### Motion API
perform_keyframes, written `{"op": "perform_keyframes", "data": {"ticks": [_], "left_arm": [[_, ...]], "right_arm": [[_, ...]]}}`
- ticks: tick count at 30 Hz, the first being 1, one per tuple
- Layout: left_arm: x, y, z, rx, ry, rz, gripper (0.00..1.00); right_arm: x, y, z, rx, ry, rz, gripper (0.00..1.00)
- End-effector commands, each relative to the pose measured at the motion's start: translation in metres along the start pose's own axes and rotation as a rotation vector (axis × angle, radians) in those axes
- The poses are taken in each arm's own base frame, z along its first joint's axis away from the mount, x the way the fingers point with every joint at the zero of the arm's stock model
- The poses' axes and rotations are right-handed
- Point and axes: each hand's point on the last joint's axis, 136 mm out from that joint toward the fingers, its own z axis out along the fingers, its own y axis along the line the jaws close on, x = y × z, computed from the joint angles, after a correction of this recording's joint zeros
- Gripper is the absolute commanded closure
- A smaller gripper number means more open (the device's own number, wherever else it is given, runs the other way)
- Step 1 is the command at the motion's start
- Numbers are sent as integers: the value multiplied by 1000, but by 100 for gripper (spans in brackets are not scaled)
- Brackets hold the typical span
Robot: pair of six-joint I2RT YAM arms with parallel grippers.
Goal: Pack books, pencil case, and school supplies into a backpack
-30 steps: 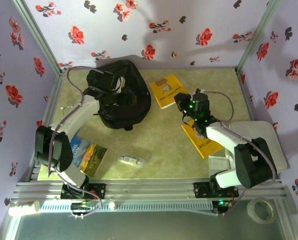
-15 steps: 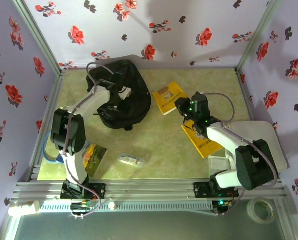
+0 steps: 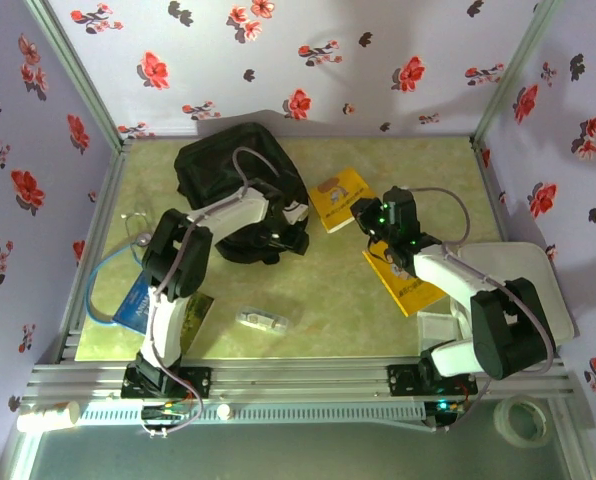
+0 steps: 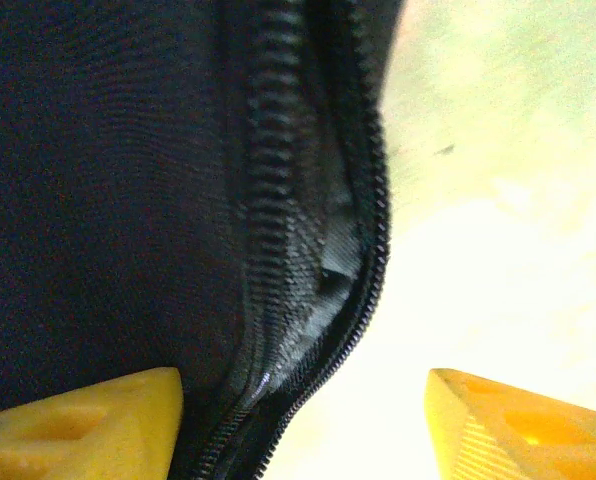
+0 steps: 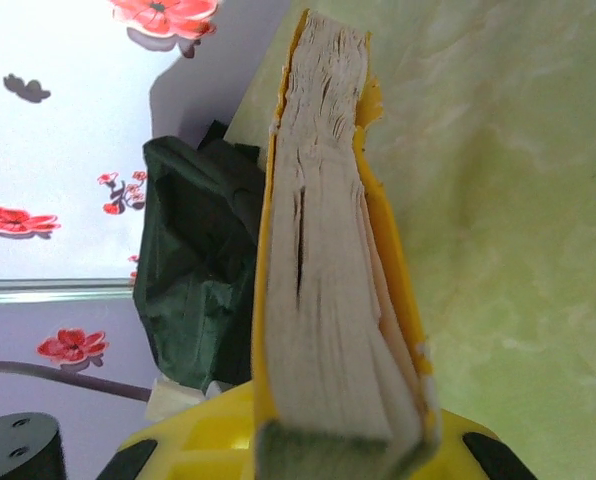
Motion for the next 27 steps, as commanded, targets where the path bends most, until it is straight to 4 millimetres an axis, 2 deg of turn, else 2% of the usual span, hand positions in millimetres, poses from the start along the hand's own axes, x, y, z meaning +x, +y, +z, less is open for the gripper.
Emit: {"op": "perform_keyframes", "data": {"ticks": [1,5,8,12,14,18,22,27], "left_arm": [[-17,-27,-9,87,-40,-6,35],[-28,-40,-32,117,-86,42,33],[-24,-23,-57,45,-101,109,32],[0,6,-89,-55,-69,244,35],[18,13,-96,-67,-22,315,37],[35,29,-99,-104,52,339,42],[47,44,-87,-122,139,333,49],[46,62,-74,-187,175,318,55]], "right_arm": [[-22,13,-14,-45,-93,-6,100],[-30,9,-22,-29,-119,-9,100],[-32,11,-27,-27,-129,-22,100],[-31,11,-29,-23,-126,-34,100],[-30,10,-27,-21,-123,-32,100],[-29,9,-23,-28,-115,-19,100],[-29,12,-20,-44,-104,-8,100],[-29,12,-19,-38,-101,-12,100]]}}
